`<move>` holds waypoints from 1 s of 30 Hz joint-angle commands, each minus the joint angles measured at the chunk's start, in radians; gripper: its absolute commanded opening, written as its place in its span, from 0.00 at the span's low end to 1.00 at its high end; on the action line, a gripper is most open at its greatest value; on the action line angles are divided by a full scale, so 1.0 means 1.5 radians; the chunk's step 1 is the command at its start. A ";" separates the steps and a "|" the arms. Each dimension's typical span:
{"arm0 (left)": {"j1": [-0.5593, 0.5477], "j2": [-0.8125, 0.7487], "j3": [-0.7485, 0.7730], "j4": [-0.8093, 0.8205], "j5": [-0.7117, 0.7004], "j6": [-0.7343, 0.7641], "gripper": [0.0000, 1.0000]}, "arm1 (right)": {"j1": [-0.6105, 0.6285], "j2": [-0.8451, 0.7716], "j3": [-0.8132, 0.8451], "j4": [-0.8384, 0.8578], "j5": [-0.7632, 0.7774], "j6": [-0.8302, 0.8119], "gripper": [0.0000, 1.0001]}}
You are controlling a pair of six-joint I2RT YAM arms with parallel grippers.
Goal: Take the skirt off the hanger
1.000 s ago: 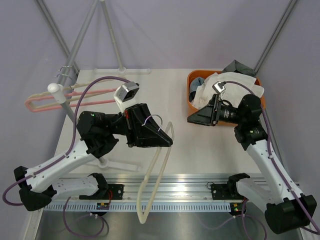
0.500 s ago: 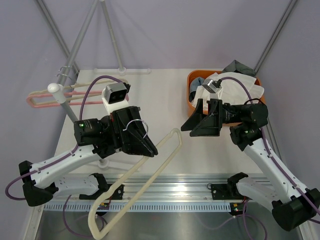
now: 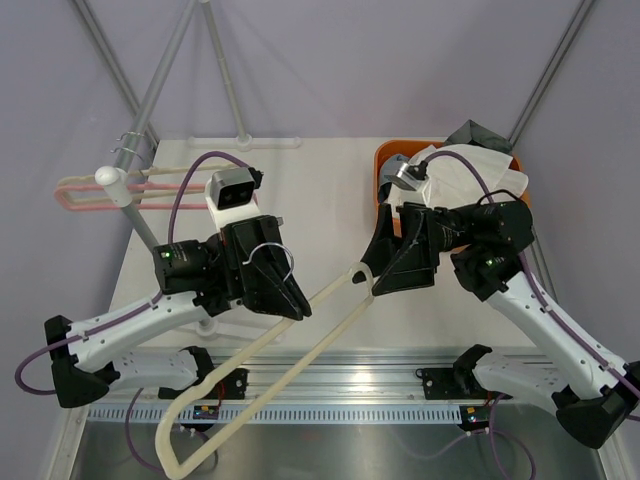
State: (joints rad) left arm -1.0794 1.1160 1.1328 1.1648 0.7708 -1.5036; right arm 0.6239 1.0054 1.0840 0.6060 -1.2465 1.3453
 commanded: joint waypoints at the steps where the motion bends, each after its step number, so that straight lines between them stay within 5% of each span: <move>1: -0.003 0.007 0.029 0.067 -0.023 -0.016 0.00 | 0.036 0.017 0.031 0.005 0.016 -0.013 0.67; 3: -0.003 0.014 0.033 0.080 -0.022 -0.029 0.00 | 0.052 0.025 0.034 0.014 0.016 -0.010 0.61; 7: -0.004 0.012 0.035 0.076 -0.020 -0.035 0.02 | 0.066 0.036 0.032 0.022 0.020 -0.007 0.01; 9: -0.004 0.008 0.029 0.062 -0.021 -0.028 0.15 | 0.068 0.032 0.020 0.023 0.025 -0.012 0.00; 10: -0.004 0.000 0.028 0.029 -0.018 -0.020 0.32 | 0.067 0.024 0.016 0.015 0.028 -0.017 0.00; 14: -0.004 -0.043 0.023 -0.117 -0.017 0.086 0.53 | 0.067 -0.009 0.020 -0.122 0.045 -0.142 0.00; 19: -0.004 -0.112 0.060 -0.517 -0.085 0.291 0.60 | 0.067 -0.051 0.044 -0.316 0.077 -0.247 0.00; 21: -0.004 -0.140 0.067 -0.599 -0.121 0.364 0.71 | 0.068 -0.068 0.067 -0.390 0.097 -0.306 0.00; 25: -0.003 -0.172 0.015 -0.550 -0.124 0.373 0.99 | 0.067 -0.082 0.079 -0.469 0.119 -0.353 0.00; 30: -0.003 -0.176 0.008 -0.505 -0.096 0.368 0.99 | 0.068 -0.101 0.071 -0.515 0.165 -0.400 0.00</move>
State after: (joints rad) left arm -1.0817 0.8577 1.1507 0.3767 0.6250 -1.0004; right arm 0.7265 0.8646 1.1778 -0.0566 -1.0847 0.8291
